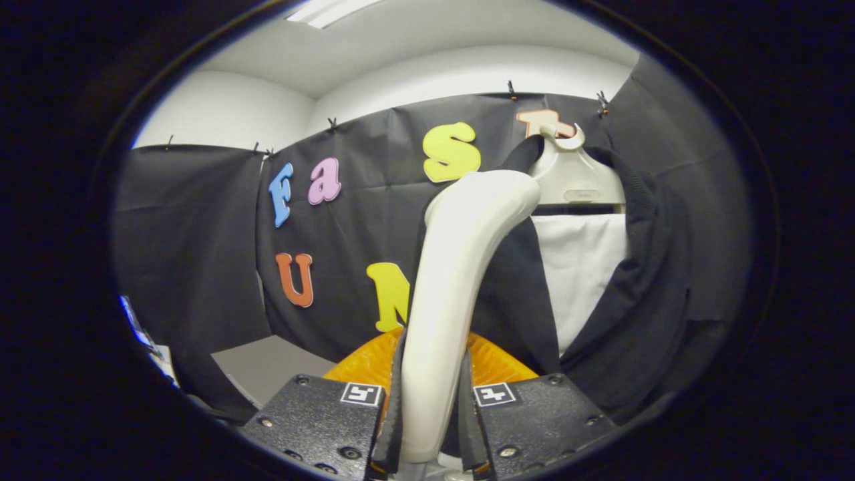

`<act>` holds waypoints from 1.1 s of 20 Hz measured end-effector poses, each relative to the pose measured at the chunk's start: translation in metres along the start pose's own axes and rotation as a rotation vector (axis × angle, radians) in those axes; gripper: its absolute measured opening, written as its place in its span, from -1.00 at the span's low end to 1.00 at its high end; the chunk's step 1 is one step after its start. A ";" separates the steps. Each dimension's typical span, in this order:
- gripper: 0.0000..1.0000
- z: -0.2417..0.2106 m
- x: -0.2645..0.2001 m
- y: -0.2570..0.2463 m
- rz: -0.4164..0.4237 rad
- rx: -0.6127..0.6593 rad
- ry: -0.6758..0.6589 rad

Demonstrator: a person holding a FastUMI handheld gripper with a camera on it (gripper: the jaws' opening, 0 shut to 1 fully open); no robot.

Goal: Iron the clothes twice with a garment steamer, once on the left side and once on the right side.

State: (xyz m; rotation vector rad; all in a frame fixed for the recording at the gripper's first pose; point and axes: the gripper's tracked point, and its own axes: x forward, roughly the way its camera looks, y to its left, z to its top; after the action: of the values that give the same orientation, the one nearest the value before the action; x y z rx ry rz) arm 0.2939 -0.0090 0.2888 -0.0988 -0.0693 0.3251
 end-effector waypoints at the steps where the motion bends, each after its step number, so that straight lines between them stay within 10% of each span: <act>1: -0.26 -0.003 0.002 -0.002 -0.006 0.006 0.010; 22: -0.26 -0.133 -0.029 -0.006 -0.013 0.157 0.198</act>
State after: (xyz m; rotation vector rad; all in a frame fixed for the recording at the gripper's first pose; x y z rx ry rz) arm 0.2794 -0.0356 0.1563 0.0250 0.1512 0.3049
